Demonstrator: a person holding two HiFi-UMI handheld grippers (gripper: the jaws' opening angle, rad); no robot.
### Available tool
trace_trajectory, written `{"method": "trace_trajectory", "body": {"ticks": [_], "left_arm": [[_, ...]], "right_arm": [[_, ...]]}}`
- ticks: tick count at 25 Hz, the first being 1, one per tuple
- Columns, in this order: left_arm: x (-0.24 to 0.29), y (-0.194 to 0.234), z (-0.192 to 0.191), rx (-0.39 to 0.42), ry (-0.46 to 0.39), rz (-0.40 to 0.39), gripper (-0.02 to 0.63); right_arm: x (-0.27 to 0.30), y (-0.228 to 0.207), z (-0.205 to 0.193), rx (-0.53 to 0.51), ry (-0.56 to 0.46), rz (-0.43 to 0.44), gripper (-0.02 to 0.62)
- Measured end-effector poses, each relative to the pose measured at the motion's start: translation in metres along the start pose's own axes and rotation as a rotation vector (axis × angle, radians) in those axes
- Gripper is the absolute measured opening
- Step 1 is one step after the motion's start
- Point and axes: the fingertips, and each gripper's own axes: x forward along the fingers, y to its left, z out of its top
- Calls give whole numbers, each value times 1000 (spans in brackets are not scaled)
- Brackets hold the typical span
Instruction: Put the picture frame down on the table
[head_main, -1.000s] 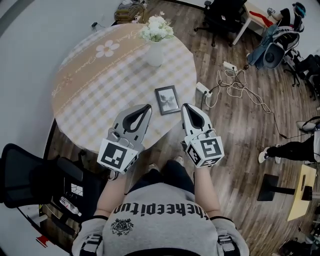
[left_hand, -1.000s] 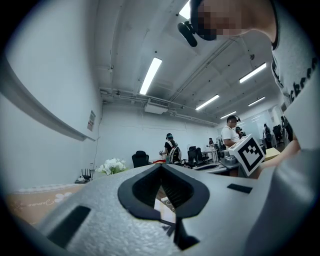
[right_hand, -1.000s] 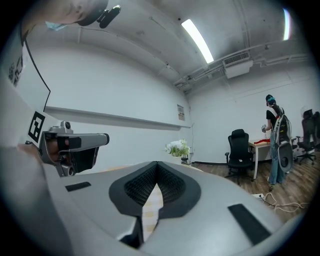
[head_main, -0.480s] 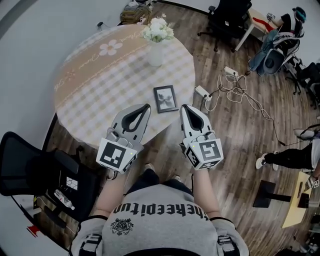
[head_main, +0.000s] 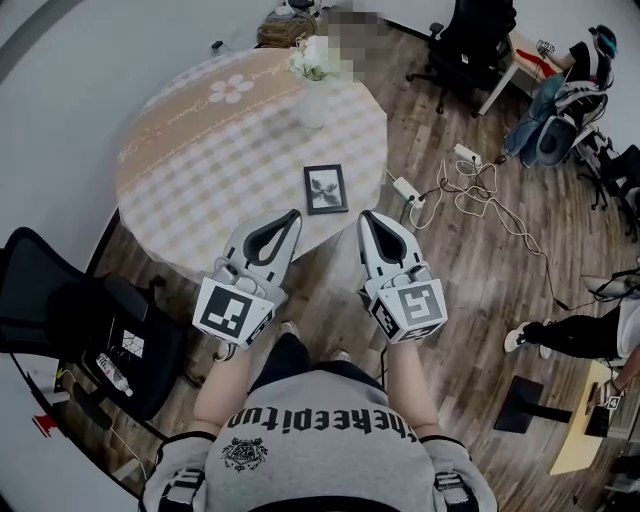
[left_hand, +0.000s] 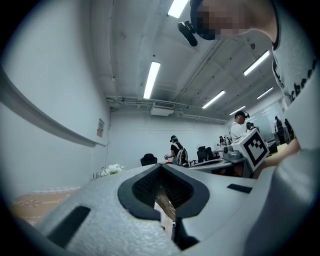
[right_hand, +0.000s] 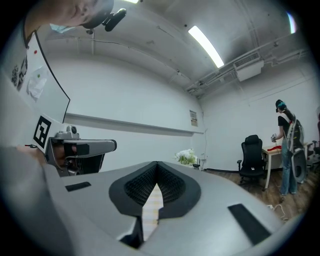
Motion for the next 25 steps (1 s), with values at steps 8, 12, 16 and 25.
{"method": "trace_trajectory", "body": {"ticks": [8, 12, 16, 25], "left_arm": [[-14, -37, 9, 10, -4, 51, 15], [-19, -54, 12, 14, -5, 77, 15], [-24, -68, 14, 19, -11, 98, 15], [-28, -94, 17, 24, -9, 130, 15]], "right_arm": [[-34, 3, 6, -12, -15, 55, 6], [-50, 1, 7, -13, -17, 73, 6], [-65, 1, 6, -19, -16, 92, 6], [-90, -1, 7, -21, -30, 128, 6]]}}
